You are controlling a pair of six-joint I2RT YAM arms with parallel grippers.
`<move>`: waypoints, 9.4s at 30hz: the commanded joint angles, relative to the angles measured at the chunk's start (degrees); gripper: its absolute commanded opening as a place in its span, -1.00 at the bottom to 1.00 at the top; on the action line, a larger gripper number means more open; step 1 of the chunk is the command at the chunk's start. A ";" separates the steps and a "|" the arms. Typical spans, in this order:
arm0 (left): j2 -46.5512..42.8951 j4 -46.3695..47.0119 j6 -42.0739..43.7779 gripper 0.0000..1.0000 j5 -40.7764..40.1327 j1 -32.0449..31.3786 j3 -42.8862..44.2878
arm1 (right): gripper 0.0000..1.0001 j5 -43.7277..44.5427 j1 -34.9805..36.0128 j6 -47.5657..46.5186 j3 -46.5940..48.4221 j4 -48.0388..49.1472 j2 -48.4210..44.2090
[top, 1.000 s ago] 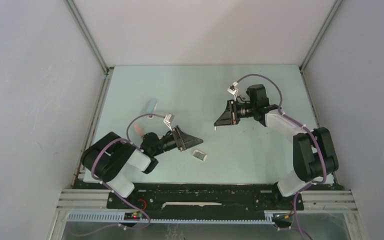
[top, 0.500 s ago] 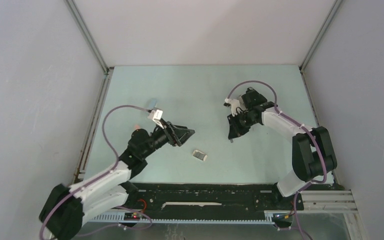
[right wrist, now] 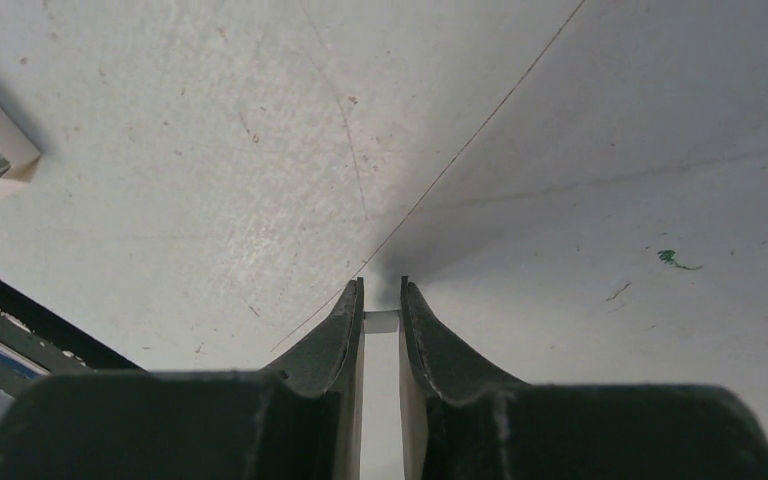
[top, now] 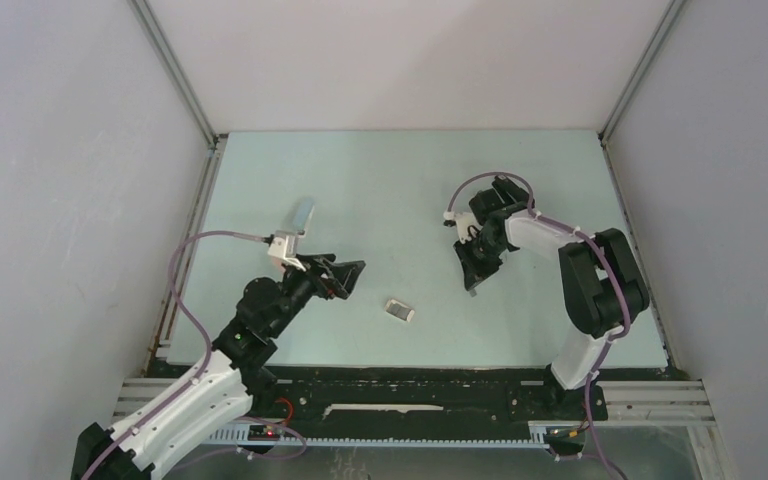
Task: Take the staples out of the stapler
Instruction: Place the staple at the center of the board, then adjust the staple at the center of the board, then pick up the staple from the center of the board, then place the staple in the staple box.
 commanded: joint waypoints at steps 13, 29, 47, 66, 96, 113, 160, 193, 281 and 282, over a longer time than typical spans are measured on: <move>0.43 7.06 -4.50 0.91 4.01 -0.41 -5.38 | -0.13 0.21 0.63 7.49 3.39 0.64 3.60; 7.97 9.93 -5.25 0.87 -3.05 -9.00 -3.42 | -0.66 0.65 -4.71 -2.68 -3.09 1.69 -10.94; 6.36 8.90 -5.82 0.86 -3.99 -10.11 -4.45 | -0.85 2.02 -2.74 -2.15 -3.37 2.01 -2.50; 3.95 8.71 -6.15 0.86 -4.81 -10.35 -5.74 | -0.84 0.22 -2.53 -1.37 -3.31 1.65 -0.96; 15.87 10.61 -3.15 0.85 -4.31 -14.27 -0.02 | -0.82 -11.82 -3.21 -4.89 -1.62 -3.10 -11.00; 50.57 -1.31 8.84 0.85 -13.83 -26.00 28.80 | -0.21 -22.87 -19.12 -19.94 -2.19 -7.92 -33.35; 94.40 -46.08 13.90 -0.15 -8.01 -27.21 82.88 | -0.18 -31.42 -34.92 -22.08 -1.81 -11.71 -31.91; 76.63 -38.26 9.99 -0.73 -10.79 -27.24 65.66 | -0.18 -32.93 -35.36 -22.56 -1.81 -12.32 -32.09; 62.44 -32.78 -1.95 -0.66 -21.40 -26.83 37.49 | -0.18 -33.90 -35.38 -22.74 -1.88 -13.07 -30.94; 62.59 -32.78 -1.97 -0.66 -21.42 -26.88 37.63 | -0.18 -33.92 -35.39 -22.74 -1.82 -13.07 -30.94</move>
